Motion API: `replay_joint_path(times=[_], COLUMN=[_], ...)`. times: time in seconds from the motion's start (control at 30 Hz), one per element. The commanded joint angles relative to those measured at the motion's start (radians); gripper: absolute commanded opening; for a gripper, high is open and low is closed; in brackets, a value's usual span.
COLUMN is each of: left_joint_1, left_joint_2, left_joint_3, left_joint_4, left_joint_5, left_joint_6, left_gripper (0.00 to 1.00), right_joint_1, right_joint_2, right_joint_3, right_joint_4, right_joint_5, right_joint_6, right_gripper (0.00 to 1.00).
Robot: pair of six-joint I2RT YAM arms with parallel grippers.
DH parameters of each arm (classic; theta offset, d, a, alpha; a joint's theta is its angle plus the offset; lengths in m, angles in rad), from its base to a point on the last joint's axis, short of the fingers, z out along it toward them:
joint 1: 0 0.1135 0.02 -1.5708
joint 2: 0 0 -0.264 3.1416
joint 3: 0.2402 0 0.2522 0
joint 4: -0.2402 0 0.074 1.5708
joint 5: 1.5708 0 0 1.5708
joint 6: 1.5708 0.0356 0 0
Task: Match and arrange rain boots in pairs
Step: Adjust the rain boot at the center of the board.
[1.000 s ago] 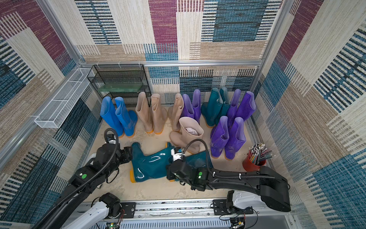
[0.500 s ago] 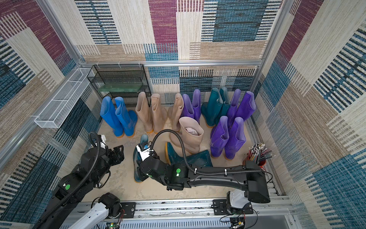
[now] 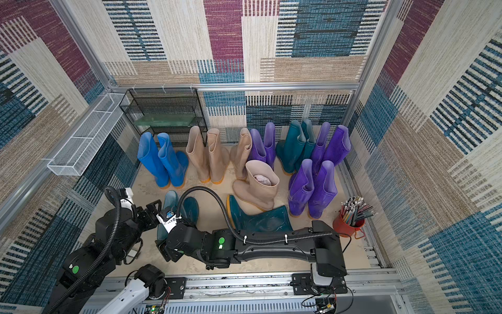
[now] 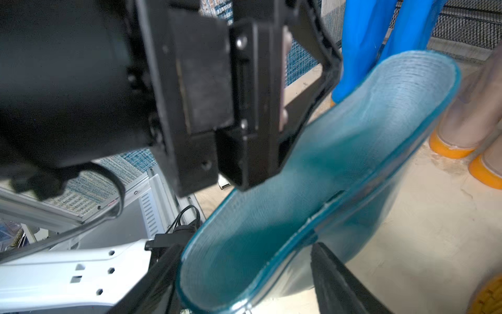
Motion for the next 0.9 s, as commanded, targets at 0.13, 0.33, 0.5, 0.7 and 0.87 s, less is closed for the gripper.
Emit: replay_joint_path(times=[0.13, 0.33, 0.5, 0.7, 0.87], left_joint_1=[0.001, 0.001, 0.001, -0.001, -0.003], left_joint_2=[0.062, 0.115, 0.216, 0.321, 0.381], left_joint_3=[0.065, 0.11, 0.167, 0.193, 0.214], left_joint_4=[-0.017, 0.014, -0.011, -0.032, -0.027], left_joint_5=[0.048, 0.154, 0.257, 0.284, 0.266], left_joint_6=[0.069, 0.085, 0.115, 0.175, 0.232], left_gripper=[0.82, 0.82, 0.9, 1.0, 1.0], right_joint_1=[-0.003, -0.088, -0.192, -0.326, -0.328], right_joint_2=[-0.167, -0.325, -0.434, -0.574, -0.778], right_joint_3=[-0.058, -0.175, -0.293, -0.432, -0.72], right_joint_4=[0.006, 0.021, -0.018, -0.268, -0.321], right_joint_5=[0.059, 0.047, 0.131, 0.281, 0.266], right_joint_6=[-0.019, 0.011, 0.028, 0.345, 0.713], right_gripper=[0.9, 0.92, 0.92, 0.96, 0.95])
